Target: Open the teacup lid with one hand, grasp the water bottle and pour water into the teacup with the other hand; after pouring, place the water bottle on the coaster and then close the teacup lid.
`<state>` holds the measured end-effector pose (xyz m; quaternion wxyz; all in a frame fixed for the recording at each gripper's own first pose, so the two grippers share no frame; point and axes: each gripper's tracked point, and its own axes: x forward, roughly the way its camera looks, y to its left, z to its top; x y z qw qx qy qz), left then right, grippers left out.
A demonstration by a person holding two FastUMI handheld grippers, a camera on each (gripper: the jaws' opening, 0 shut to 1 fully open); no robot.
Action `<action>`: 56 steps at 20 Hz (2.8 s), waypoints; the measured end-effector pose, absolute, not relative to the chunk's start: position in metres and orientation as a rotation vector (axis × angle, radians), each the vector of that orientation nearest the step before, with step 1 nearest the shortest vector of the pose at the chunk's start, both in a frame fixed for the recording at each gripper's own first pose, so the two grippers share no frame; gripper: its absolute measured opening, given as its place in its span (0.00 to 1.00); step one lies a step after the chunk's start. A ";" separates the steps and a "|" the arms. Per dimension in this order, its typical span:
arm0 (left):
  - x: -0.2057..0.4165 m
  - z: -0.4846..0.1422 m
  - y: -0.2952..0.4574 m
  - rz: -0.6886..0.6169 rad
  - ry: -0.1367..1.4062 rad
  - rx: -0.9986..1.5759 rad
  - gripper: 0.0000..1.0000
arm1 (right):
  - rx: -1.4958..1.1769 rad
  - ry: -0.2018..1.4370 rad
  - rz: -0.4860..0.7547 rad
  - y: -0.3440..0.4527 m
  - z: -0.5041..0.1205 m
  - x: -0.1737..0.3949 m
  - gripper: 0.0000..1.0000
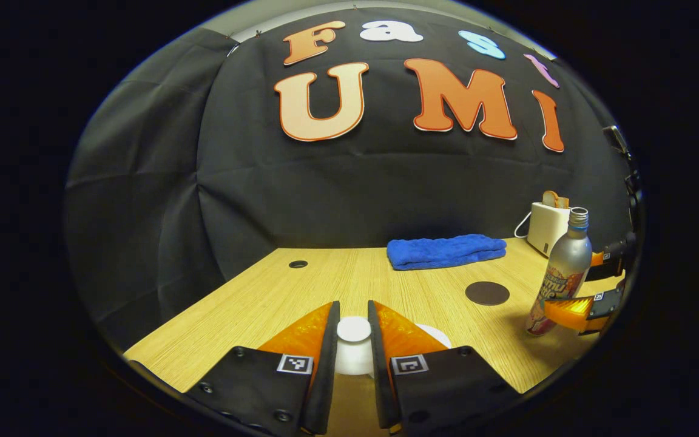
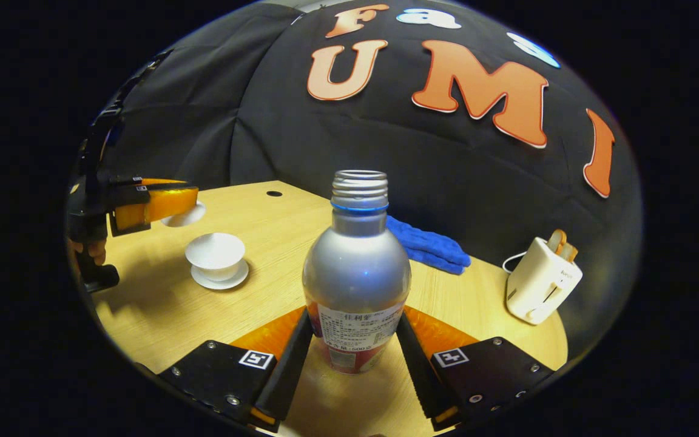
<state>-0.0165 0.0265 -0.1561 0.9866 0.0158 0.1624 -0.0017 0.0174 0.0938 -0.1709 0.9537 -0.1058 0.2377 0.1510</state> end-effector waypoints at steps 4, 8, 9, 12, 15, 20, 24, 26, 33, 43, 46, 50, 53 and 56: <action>-0.022 -0.151 0.040 0.018 0.317 0.040 0.30 | -0.344 0.458 0.289 0.086 -0.158 0.029 0.79; -0.025 -0.143 0.055 0.043 0.303 0.037 0.33 | -0.479 0.427 0.267 0.080 -0.144 0.041 0.80; -0.027 -0.141 0.059 0.050 0.302 0.035 0.33 | -0.511 0.416 0.266 0.080 -0.141 0.043 0.80; -0.031 -0.138 0.070 0.061 0.299 0.035 0.33 | -0.609 0.380 0.260 0.081 -0.132 0.051 0.79; -0.035 -0.139 0.079 0.076 0.298 0.036 0.33 | -0.690 0.361 0.251 0.081 -0.130 0.054 0.79; -0.040 -0.137 0.094 0.091 0.296 0.038 0.33 | -0.831 0.304 0.247 0.092 -0.120 0.069 0.79; -0.043 -0.136 0.104 0.107 0.291 0.035 0.33 | -0.947 0.266 0.245 0.096 -0.119 0.070 0.79; -0.044 -0.136 0.108 0.110 0.290 0.030 0.33 | -1.005 0.242 0.246 0.102 -0.117 0.073 0.79; -0.049 -0.147 0.124 0.132 0.309 0.006 0.33 | -1.216 0.160 0.272 0.129 -0.127 0.092 0.79; -0.055 -0.149 0.152 0.183 0.322 -0.003 0.31 | -1.472 -0.036 0.216 0.153 -0.100 0.114 0.78; -0.059 -0.149 0.155 0.187 0.314 -0.001 0.33 | -1.536 -0.088 0.198 0.158 -0.091 0.117 0.78; -0.061 -0.151 0.158 0.192 0.313 -0.003 0.33 | -1.579 -0.131 0.197 0.166 -0.082 0.120 0.78; -0.062 -0.153 0.161 0.199 0.319 -0.001 0.34 | -1.656 -0.172 0.187 0.171 -0.078 0.121 0.78; -0.065 -0.151 0.167 0.209 0.317 0.004 0.33 | -1.689 -0.192 0.196 0.175 -0.076 0.123 0.78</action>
